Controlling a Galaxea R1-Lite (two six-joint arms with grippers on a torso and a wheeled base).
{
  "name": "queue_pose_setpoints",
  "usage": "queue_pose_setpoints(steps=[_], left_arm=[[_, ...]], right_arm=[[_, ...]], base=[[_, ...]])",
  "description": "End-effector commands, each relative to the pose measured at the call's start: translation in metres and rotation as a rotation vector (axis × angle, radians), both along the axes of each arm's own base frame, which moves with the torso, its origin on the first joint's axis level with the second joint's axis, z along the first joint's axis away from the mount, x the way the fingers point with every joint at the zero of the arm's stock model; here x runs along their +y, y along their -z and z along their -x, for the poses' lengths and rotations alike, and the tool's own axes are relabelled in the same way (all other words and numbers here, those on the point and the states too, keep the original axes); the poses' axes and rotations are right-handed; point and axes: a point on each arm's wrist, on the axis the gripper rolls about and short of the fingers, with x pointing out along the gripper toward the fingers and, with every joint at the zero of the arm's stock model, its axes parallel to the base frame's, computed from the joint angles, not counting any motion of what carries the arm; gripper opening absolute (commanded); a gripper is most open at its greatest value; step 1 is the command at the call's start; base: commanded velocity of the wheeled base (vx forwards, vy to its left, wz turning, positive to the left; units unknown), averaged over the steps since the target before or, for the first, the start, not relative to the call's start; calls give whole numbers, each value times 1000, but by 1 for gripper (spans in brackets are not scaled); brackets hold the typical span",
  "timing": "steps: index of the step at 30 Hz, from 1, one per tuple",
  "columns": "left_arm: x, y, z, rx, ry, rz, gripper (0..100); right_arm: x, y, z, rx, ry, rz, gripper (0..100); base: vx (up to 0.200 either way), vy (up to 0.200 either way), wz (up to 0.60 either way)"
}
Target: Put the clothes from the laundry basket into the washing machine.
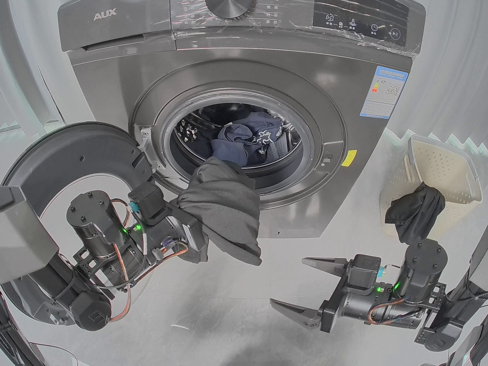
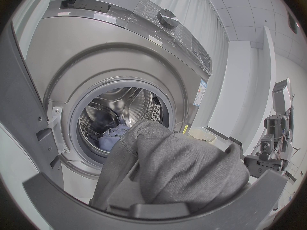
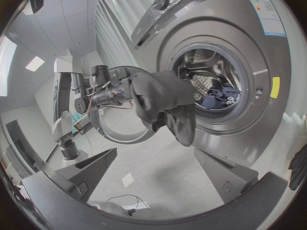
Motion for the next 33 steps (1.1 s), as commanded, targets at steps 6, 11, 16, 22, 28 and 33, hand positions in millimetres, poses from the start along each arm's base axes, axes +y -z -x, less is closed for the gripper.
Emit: queue_pose_setpoints(steps=[6, 11, 16, 22, 28, 33], left_arm=[[3, 5, 8, -3, -9, -52, 0], [4, 10, 10, 13, -10, -74, 0], [4, 11, 11, 13, -7, -78, 0], [5, 15, 13, 23, -7, -95, 0], [6, 16, 15, 29, -3, -101, 0], [3, 16, 16, 28, 10, -101, 0]], right_arm=[[-30, 8, -9, 23, 106, 50, 100], [-30, 9, -8, 30, 106, 54, 100], [-30, 8, -7, 29, 103, 54, 100], [-29, 9, -6, 30, 100, 56, 100], [-29, 8, -6, 27, 97, 53, 100], [-28, 8, -6, 27, 97, 53, 100]], base=[[0, 0, 0], [0, 0, 0], [0, 0, 0], [0, 0, 0], [100, 0, 0], [200, 0, 0]])
